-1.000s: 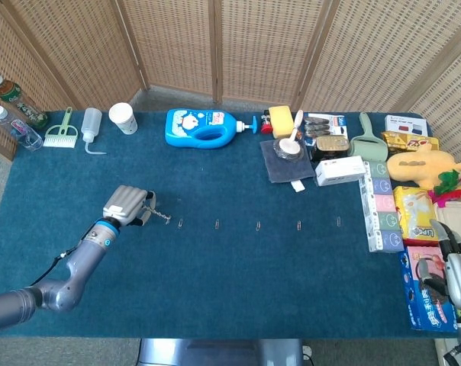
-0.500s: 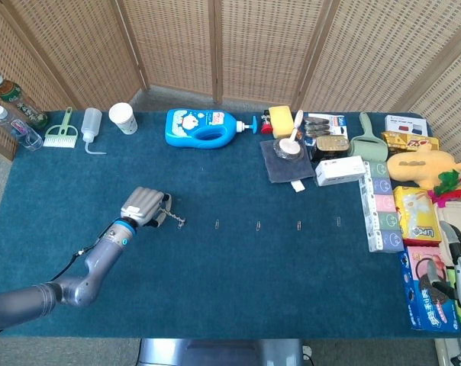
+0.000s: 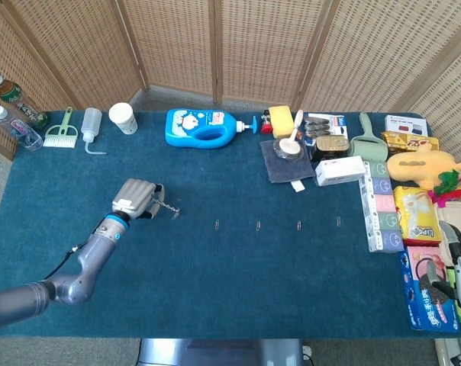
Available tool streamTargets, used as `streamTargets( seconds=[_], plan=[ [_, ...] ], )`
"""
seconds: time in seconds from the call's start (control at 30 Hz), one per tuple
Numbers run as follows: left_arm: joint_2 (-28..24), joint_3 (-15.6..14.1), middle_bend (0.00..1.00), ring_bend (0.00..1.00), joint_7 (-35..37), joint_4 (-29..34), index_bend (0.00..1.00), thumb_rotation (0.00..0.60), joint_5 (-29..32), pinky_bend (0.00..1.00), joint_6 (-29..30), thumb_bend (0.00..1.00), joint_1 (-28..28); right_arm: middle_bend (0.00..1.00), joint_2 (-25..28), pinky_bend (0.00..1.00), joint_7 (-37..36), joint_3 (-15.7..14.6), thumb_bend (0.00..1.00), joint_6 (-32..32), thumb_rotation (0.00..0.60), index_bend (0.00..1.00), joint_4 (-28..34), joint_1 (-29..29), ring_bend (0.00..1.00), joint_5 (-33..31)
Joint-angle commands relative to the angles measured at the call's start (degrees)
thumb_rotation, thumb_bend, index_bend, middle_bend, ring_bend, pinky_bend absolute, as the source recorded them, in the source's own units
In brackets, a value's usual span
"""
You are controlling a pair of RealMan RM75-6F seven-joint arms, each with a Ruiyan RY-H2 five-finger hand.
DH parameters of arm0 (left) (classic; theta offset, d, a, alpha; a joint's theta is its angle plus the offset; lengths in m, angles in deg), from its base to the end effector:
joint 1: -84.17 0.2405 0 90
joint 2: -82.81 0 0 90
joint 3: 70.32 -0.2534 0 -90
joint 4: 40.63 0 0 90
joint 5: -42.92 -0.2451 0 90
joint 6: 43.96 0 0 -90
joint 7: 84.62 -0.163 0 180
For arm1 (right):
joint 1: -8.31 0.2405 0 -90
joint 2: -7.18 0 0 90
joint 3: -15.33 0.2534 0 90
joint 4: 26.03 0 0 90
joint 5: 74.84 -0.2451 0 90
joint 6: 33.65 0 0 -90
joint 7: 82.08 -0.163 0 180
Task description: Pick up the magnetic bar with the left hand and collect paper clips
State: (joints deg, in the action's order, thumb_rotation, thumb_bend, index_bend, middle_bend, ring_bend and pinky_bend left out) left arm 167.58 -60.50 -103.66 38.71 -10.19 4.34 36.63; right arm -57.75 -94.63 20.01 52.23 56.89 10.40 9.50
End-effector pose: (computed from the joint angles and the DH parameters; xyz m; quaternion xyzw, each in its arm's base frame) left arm -0.1690 0.4112 -0.0350 -0.7353 -0.4037 -0.3120 0.4461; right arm -0.3669 -0.1954 0.1517 0.5463 -0.4112 0.4086 0.6046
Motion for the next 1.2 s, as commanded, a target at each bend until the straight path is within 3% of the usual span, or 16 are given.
streamTargets(
  seconds=[0.03,0.27,0.53,0.77,0.83,0.93,1.07,1.2],
  plan=[
    [-1.5,0.7,1.0,1.0,1.1,-0.1,0.65,0.6,-0.5,1.0,0.8,0.49,0.6,0.15,-0.1,0.25,0.3,0.1,0.5,-0.3,0.6,0.0,0.2,0.3,0.15,0.1],
    [-2.6,2.0,1.0,1.0,2.9,-3.3,0.65,0.6,-0.5,1.0,1.1,0.49,0.6,0.15,-0.2,0.25,1.4,0.3,0.5,-1.2,0.6,0.0,0.8,1.1,0.15,0.1],
    [0.6,3.5,1.0,1.0,7.3,-10.5,0.65,0.6,-0.7,1.0,-0.3,0.48,0.1,0.15,-0.1,0.25,2.4,0.4,0.5,-1.6,0.6,0.0,1.5,1.1,0.15,-0.6],
    [2.5,3.1,0.99,1.0,11.5,-13.4,0.37,0.6,-3.4,1.0,-2.3,0.46,0.1,0.15,0.2,0.25,2.9,0.4,0.5,-1.2,0.6,0.0,2.0,0.9,0.15,-0.8],
    [2.2,2.7,0.92,0.95,12.5,-13.4,0.29,0.6,-4.0,1.0,-3.7,0.45,0.1,0.15,0.3,0.25,3.0,0.5,0.5,-1.2,0.6,0.0,2.0,0.8,0.15,-0.8],
    [1.5,2.5,0.74,0.79,13.3,-12.9,0.19,0.6,-4.8,1.0,-4.4,0.41,0.3,0.15,0.3,0.25,3.0,0.5,0.5,-1.1,0.6,0.0,2.1,0.8,0.15,-0.8],
    [0.2,2.5,0.58,0.63,14.6,-11.6,0.17,0.6,-6.1,0.94,-3.7,0.39,1.0,0.15,0.3,0.25,3.0,0.5,0.5,-1.1,0.6,0.0,2.2,0.8,0.15,-0.7],
    [-2.5,2.2,0.5,0.57,16.0,-7.8,0.17,0.599,-7.8,0.9,-1.7,0.38,2.8,0.15,0.3,0.25,3.1,0.5,0.5,-1.1,0.6,0.0,2.2,1.0,0.15,-0.5]
  ],
)
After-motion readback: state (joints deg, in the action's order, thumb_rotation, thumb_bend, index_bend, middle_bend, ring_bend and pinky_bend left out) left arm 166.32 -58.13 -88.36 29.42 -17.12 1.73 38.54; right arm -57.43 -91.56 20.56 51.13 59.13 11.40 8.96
